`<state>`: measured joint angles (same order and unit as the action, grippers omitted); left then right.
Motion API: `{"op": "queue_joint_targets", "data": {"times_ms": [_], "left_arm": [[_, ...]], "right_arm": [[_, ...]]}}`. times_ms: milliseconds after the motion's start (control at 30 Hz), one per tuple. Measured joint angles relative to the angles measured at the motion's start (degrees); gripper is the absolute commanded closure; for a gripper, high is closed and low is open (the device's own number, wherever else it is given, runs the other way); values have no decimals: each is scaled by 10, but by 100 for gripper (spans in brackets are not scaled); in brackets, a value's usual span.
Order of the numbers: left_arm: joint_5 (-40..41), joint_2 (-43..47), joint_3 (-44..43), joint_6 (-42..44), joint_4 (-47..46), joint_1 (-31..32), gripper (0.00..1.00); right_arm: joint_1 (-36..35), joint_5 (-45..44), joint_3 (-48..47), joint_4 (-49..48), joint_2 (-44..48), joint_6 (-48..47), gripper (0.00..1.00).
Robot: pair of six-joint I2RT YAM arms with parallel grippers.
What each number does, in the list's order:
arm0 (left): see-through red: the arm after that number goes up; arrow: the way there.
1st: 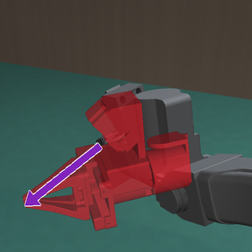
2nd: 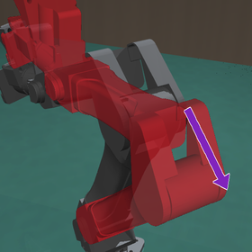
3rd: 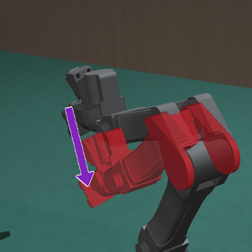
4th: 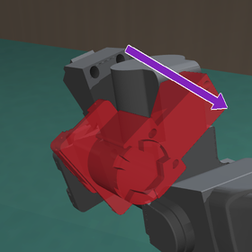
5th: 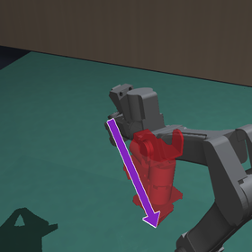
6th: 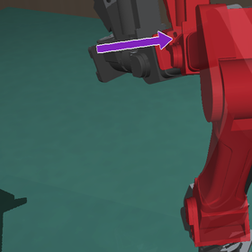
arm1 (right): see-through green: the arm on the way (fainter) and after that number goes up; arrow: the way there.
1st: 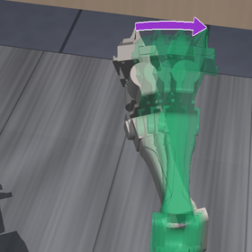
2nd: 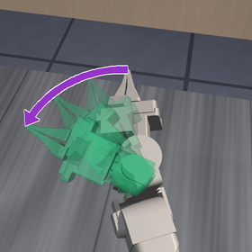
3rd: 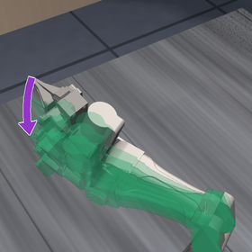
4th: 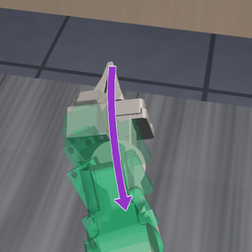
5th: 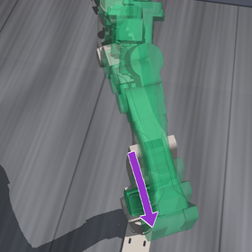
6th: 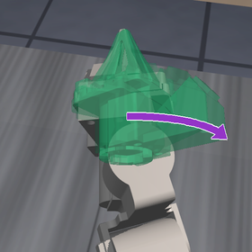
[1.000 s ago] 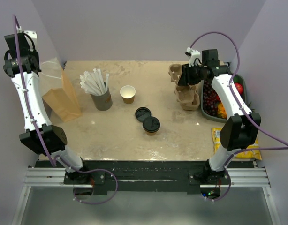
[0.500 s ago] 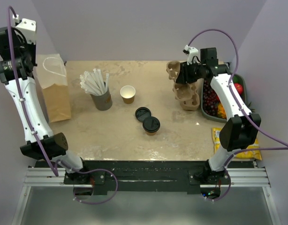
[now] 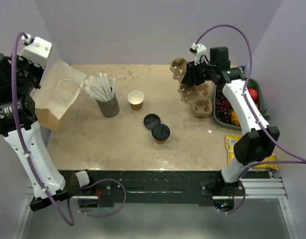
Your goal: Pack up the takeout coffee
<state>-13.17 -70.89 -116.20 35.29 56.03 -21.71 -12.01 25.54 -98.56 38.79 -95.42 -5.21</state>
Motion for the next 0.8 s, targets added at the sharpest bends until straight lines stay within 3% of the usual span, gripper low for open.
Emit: {"op": "queue_joint_targets", "data": {"times_ms": [300, 500, 800], "left_arm": [[-121, 51, 35, 105, 116, 0, 100], [-221, 116, 114, 162, 184, 0, 100], [-350, 126, 176, 158, 161, 0, 100]], "right_arm": [[-12, 8, -12, -8, 17, -2, 89], [-21, 10, -12, -14, 26, -4, 89], [-50, 13, -20, -26, 47, -32, 87]]}}
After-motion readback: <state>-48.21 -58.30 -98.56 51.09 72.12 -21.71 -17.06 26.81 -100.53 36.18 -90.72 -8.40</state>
